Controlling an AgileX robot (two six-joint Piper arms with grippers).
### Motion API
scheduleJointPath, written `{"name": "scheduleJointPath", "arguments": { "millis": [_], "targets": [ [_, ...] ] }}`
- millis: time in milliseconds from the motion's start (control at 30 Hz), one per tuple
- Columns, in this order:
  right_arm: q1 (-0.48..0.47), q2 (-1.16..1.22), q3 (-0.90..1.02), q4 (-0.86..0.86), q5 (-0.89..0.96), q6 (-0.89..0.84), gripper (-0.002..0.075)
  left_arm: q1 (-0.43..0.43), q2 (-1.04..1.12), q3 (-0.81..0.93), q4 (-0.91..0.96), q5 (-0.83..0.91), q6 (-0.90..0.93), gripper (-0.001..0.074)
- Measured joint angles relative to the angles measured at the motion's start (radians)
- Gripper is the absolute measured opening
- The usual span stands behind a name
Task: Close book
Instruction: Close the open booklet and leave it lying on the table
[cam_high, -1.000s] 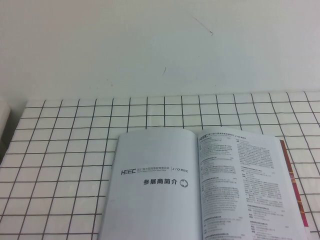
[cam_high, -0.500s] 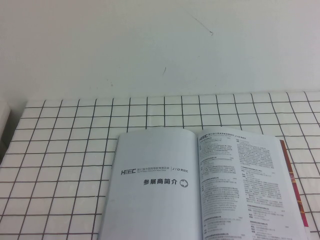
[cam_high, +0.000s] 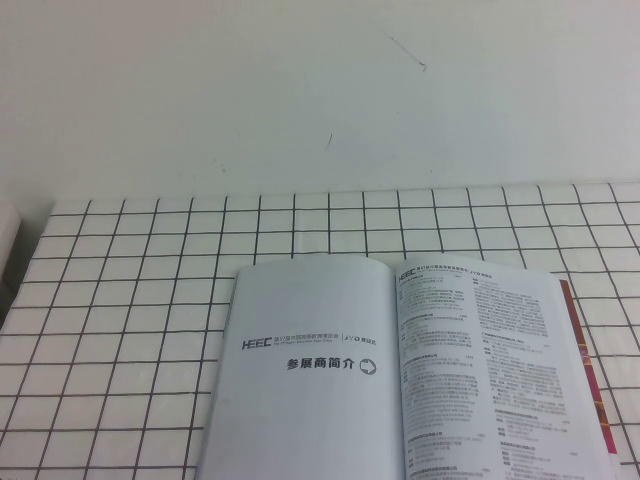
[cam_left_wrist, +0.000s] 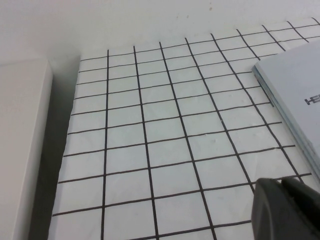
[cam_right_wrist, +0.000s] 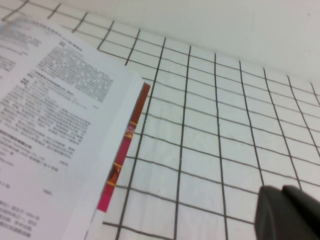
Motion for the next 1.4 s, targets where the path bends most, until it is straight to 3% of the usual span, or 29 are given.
{"name": "scheduleJointPath", "arguments": {
  "millis": [433, 933, 1033, 1233, 1400],
  "targets": [
    [0.000, 0.000, 0.006, 0.093, -0.236, 0.000, -0.0003, 0.000, 0.000, 0.006, -0.308, -0.168, 0.000, -0.0004],
    [0.000, 0.000, 0.006, 0.098, -0.299, -0.017, -0.0003, 0.000, 0.000, 0.006, -0.349, -0.186, 0.000, -0.0004],
    [0.000, 0.000, 0.006, 0.098, -0.356, -0.017, -0.0003, 0.000, 0.000, 0.006, -0.442, -0.227, 0.000, -0.0004],
    [0.000, 0.000, 0.006, 0.098, -0.615, -0.007, -0.0003, 0.000, 0.000, 0.006, -0.708, -0.360, 0.000, -0.0004],
    [0.000, 0.000, 0.006, 0.100, -0.913, 0.015, -0.0003, 0.000, 0.000, 0.006, -0.798, -0.419, -0.002, -0.0004]
  ]
}}
